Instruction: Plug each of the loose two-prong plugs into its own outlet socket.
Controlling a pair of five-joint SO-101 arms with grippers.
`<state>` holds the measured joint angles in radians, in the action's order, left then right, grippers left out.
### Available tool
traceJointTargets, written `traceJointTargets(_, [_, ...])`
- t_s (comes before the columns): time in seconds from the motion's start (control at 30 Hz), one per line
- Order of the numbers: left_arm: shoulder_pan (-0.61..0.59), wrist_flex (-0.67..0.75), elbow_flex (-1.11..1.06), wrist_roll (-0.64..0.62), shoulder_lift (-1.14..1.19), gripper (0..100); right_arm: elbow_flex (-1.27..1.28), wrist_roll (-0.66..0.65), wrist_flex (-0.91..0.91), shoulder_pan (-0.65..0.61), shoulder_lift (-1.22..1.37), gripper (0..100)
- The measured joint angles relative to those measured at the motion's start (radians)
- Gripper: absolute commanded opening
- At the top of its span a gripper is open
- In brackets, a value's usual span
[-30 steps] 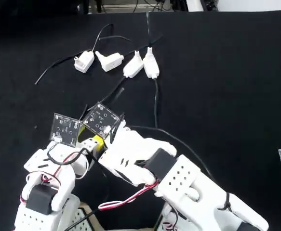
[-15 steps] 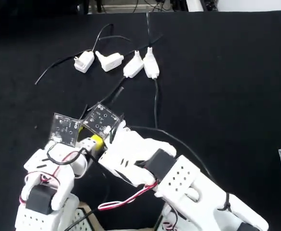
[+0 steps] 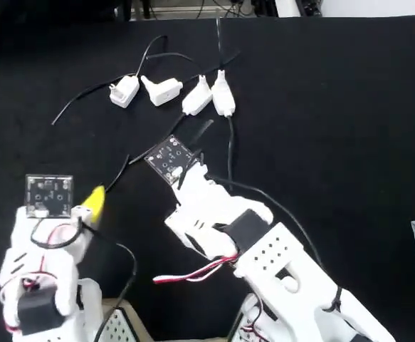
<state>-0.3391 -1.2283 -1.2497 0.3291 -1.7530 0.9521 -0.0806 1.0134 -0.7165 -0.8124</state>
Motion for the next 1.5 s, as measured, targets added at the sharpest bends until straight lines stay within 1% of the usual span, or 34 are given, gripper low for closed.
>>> traceJointTargets(0.1, [-0.126,0.000,0.052,0.126,0.121,30,0.003,-0.002,0.000,0.005,0.000,1.2])
traceJointTargets(0.2, [-0.233,0.000,0.107,0.264,0.296,30,0.006,-0.002,0.000,0.005,0.000,1.2])
traceJointTargets(0.33, [-0.316,0.000,0.184,0.460,0.559,33,0.006,0.000,0.000,0.005,0.000,1.2])
traceJointTargets(0.5, [-0.341,0.002,0.230,0.667,0.804,33,0.006,0.000,0.000,0.005,0.000,1.2])
traceJointTargets(0.63, [-0.342,0.002,0.232,0.835,0.924,33,0.031,0.000,-0.012,0.005,0.000,1.2])
traceJointTargets(0.73, [-0.342,0.002,0.232,0.916,0.984,33,0.074,0.000,-0.063,0.005,0.000,1.2])
traceJointTargets(0.83, [-0.342,0.006,0.232,0.957,1.031,33,0.089,0.000,-0.092,0.005,0.000,1.2])
traceJointTargets(1.03, [-0.342,0.130,0.232,0.941,1.143,33,0.089,0.000,-0.100,0.005,0.000,1.2])
traceJointTargets(1.13, [-0.342,0.155,0.232,0.939,1.231,33,0.089,0.000,-0.100,0.005,0.000,1.2])
traceJointTargets(1.23, [-0.342,0.164,0.232,0.939,1.303,26,0.089,0.000,-0.100,0.005,0.000,1.2])
traceJointTargets(1.43, [-0.305,0.166,0.233,0.936,1.373,4,0.089,0.000,-0.100,0.005,0.000,1.2])
traceJointTargets(1.47, [-0.295,0.166,0.233,0.936,1.373,2,0.089,0.000,-0.100,0.005,0.000,1.2])
traceJointTargets(1.5, [-0.279,0.164,0.233,0.936,1.373,4,0.089,0.000,-0.100,0.005,0.000,1.2])
